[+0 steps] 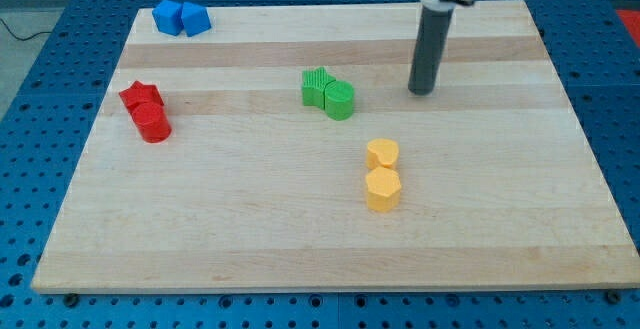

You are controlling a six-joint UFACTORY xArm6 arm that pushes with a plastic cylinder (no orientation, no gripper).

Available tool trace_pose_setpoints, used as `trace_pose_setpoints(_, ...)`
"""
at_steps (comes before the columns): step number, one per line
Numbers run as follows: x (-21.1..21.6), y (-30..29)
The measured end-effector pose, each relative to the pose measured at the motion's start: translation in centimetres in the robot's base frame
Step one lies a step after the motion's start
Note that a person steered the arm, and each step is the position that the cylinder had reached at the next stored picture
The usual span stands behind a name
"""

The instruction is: Move the green star and green circle to the center of the board

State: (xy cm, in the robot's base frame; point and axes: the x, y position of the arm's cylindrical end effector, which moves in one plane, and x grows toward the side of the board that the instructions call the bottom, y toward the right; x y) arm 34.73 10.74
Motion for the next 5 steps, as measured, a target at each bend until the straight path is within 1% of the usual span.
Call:
trace_pose_setpoints(1,-2.9,-5.9)
trace_pose_setpoints(2,-2.9,-11.8)
trace_pose_setpoints(3,-1.2,-15.2)
trace_pose_setpoints(4,1.8,-15.7)
trace_pose_setpoints(5,2.1,-15.2)
